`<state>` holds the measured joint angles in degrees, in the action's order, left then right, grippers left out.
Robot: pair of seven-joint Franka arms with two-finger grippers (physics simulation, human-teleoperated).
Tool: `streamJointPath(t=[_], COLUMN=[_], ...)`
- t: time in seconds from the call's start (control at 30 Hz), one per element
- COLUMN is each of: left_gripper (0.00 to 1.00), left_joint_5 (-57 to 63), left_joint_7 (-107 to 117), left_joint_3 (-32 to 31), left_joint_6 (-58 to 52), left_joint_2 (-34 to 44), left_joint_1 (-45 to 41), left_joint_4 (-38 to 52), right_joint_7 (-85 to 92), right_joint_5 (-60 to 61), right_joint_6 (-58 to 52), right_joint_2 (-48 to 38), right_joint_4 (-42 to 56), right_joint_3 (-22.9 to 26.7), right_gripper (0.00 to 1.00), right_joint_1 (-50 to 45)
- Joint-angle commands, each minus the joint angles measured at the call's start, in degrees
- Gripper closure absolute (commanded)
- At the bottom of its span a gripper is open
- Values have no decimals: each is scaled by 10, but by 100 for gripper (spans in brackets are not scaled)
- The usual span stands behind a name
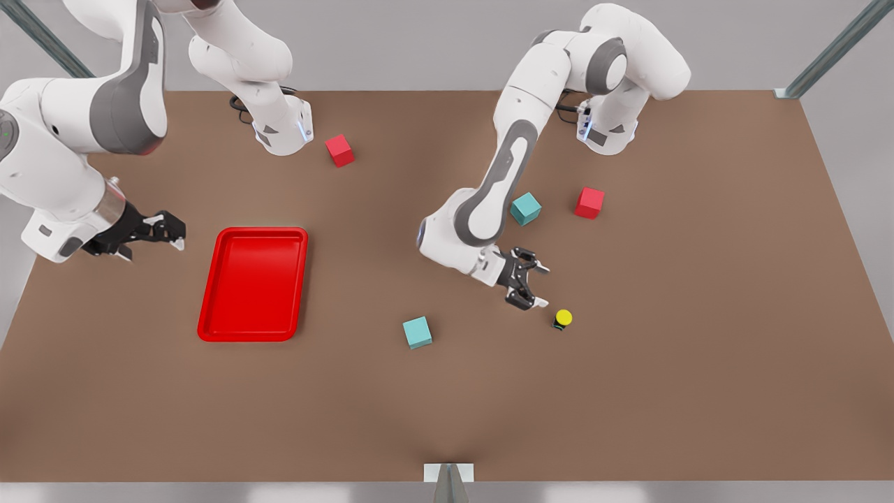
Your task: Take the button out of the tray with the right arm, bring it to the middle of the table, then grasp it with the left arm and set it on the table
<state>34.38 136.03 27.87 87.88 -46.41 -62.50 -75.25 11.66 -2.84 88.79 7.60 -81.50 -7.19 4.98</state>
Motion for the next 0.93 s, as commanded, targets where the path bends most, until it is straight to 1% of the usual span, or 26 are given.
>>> streamJointPath(t=[0.0,0.07,0.1,0.17,0.2,0.23,0.27,0.33,0.4,0.47,0.53,0.57,0.6,0.63,0.7,0.73,0.83,0.87,0.9], left_gripper=[0,0,0,0,0,0,0,0,0,0,0,0,0,0,0,0,0,0,0], left_joint_5=[-69,-126,-159,-217,-284,-316,-345,-436,-494,-513,-509,-499,-418,-407,-359,-349,-349,-349,-349], left_joint_7=[-288,-451,-621,-813,-947,-998,-1080,-1220,-1329,-1375,-1370,-1373,-1381,-1409,-1411,-1411,-1414,-1414,-1414], left_joint_3=[-2,-4,-11,-12,-10,-13,-12,-12,-12,-12,-19,-183,-263,-266,-267,-280,-280,-281,-282], left_joint_6=[-11,-13,-20,-24,-23,-19,-20,-23,-50,-62,-53,-54,-37,107,89,85,85,85,85], left_joint_2=[65,102,125,137,151,157,184,233,258,268,272,296,333,431,432,432,430,431,431], left_joint_1=[25,24,24,25,47,75,113,216,311,391,397,543,585,592,583,586,591,585,586], left_joint_4=[0,-2,0,4,4,5,5,3,3,1,4,1,-36,-193,-195,-195,-196,-198,-197], right_joint_7=[0,0,0,1,2,1,2,0,1,1,1,1,0,0,0,0,0,-7,-70], right_joint_5=[0,2,3,2,1,1,0,0,0,0,-1,-1,-1,-1,-1,-1,-2,-13,-40], right_joint_6=[-45,-49,-49,-49,-50,-50,-51,-50,-51,-50,-50,-50,-50,-50,-50,-50,-48,-42,-43], right_joint_2=[0,0,1,1,1,0,0,1,-1,1,1,1,1,1,1,1,2,5,5], right_joint_4=[12,15,16,17,17,17,16,17,16,16,16,16,16,16,16,16,16,14,8], right_joint_3=[0,0,0,-2,-1,0,0,0,-1,-1,-1,-1,-1,-1,-1,-1,-1,-1,-1], right_gripper=[0,0,0,0,0,0,0,0,0,0,0,0,0,0,0,0,0,0,0], right_joint_1=[1,0,0,-1,0,0,0,0,-1,-1,0,0,0,-1,0,0,-1,-15,-45])
